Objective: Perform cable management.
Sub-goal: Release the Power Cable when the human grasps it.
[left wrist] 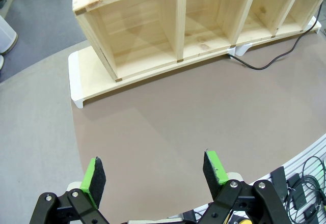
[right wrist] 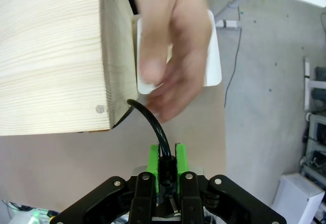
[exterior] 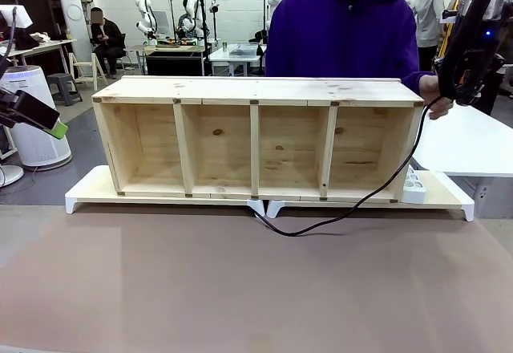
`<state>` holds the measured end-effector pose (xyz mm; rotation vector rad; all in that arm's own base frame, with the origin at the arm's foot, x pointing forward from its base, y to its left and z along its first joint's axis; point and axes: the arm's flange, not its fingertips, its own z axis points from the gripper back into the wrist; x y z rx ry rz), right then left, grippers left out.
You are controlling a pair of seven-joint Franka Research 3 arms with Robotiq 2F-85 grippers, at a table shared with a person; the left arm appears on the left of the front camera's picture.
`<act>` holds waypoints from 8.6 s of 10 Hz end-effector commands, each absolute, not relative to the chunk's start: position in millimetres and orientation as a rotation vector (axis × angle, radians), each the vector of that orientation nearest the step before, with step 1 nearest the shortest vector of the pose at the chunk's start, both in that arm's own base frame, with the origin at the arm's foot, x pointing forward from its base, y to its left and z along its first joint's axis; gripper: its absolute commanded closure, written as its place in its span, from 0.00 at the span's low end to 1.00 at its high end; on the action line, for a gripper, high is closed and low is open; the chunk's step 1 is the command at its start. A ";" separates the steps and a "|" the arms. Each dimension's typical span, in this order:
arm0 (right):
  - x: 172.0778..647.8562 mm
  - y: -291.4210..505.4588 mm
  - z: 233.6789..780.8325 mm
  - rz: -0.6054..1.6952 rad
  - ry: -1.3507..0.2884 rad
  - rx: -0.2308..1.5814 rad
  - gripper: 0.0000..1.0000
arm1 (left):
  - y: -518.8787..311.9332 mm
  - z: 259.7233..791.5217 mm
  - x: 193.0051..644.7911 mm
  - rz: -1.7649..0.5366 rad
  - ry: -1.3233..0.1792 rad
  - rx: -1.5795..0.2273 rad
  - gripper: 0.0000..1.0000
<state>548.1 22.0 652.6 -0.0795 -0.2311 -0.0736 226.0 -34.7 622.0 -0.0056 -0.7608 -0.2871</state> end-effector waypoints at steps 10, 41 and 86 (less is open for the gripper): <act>547.4 22.0 653.1 -0.069 -0.215 -0.081 0.44 | -34.6 622.7 227.2 -0.280 -0.768 -0.012 0.00; 546.1 24.1 650.3 -0.070 -0.210 -0.081 0.00 | -34.6 622.7 227.2 -0.280 -0.768 -0.012 0.00; 546.1 24.1 650.3 -0.070 -0.210 -0.081 0.00 | -34.6 622.7 227.2 -0.280 -0.768 -0.012 0.00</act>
